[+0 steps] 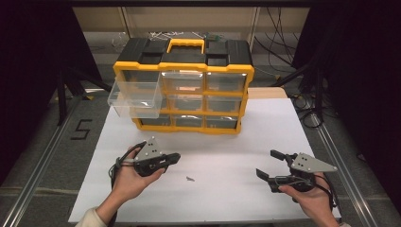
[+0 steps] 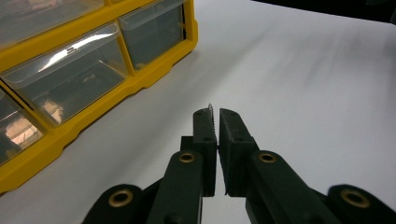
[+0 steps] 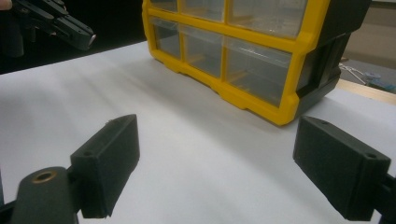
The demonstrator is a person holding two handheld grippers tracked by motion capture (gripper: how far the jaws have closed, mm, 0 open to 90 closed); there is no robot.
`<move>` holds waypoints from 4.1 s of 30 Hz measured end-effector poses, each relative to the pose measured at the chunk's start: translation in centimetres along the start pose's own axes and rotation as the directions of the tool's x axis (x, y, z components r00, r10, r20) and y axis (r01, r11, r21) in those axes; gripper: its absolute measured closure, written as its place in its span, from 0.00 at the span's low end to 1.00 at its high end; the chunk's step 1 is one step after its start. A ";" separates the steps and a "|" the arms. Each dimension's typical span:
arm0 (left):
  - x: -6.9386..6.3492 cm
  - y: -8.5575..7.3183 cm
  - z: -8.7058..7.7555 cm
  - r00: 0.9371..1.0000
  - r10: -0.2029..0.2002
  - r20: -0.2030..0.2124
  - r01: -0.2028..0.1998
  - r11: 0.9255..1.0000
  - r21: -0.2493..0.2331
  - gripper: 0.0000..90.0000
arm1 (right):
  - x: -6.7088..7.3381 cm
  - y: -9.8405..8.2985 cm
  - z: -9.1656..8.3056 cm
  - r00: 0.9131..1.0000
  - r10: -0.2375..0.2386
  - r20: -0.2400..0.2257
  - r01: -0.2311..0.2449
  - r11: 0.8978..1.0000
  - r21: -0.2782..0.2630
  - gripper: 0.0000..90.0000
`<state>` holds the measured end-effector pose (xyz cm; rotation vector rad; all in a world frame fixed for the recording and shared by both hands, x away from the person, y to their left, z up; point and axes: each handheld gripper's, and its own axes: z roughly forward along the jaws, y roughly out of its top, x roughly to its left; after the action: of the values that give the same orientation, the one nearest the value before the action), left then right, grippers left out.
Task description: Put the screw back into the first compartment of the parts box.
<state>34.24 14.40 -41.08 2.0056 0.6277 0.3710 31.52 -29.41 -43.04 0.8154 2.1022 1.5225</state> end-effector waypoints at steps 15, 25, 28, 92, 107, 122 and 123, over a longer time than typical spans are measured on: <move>0.5 -0.3 -2.4 0.998 -0.023 -0.065 0.019 0.998 -0.066 0.95 | 0.1 0.0 0.0 1.000 0.014 -0.005 -0.014 1.000 0.008 0.17; 1.1 -0.6 -3.7 0.994 -0.033 -0.103 0.023 0.995 -0.096 0.95 | 0.0 0.0 0.0 1.000 0.005 0.003 -0.005 1.000 0.001 0.17; 1.3 -0.7 -4.0 0.994 -0.029 -0.107 0.018 0.995 -0.102 0.95 | 0.0 0.0 0.0 1.000 0.009 0.005 -0.009 1.000 0.004 0.17; 4.8 -0.9 -8.2 0.963 -0.085 -0.254 0.030 0.976 -0.214 0.95 | 0.0 0.0 0.0 1.000 0.021 -0.009 -0.021 1.000 0.008 0.17; 5.5 -1.1 -9.0 0.952 -0.104 -0.288 0.039 0.974 -0.224 0.95 | -0.1 0.0 0.1 1.000 0.006 0.002 -0.006 1.000 0.001 0.17; 6.1 -1.2 -10.0 0.941 -0.119 -0.316 0.043 0.970 -0.239 0.95 | -0.1 -0.1 0.0 1.000 0.023 0.002 -0.023 1.000 0.009 0.17; 6.1 -1.2 -10.0 0.941 -0.119 -0.316 0.043 0.970 -0.239 0.95 | -0.1 -0.1 0.0 1.000 0.023 0.002 -0.023 1.000 0.009 0.17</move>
<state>33.95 25.49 -37.22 1.7039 0.8328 0.7054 31.58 -29.44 -43.12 0.8465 2.1065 1.5251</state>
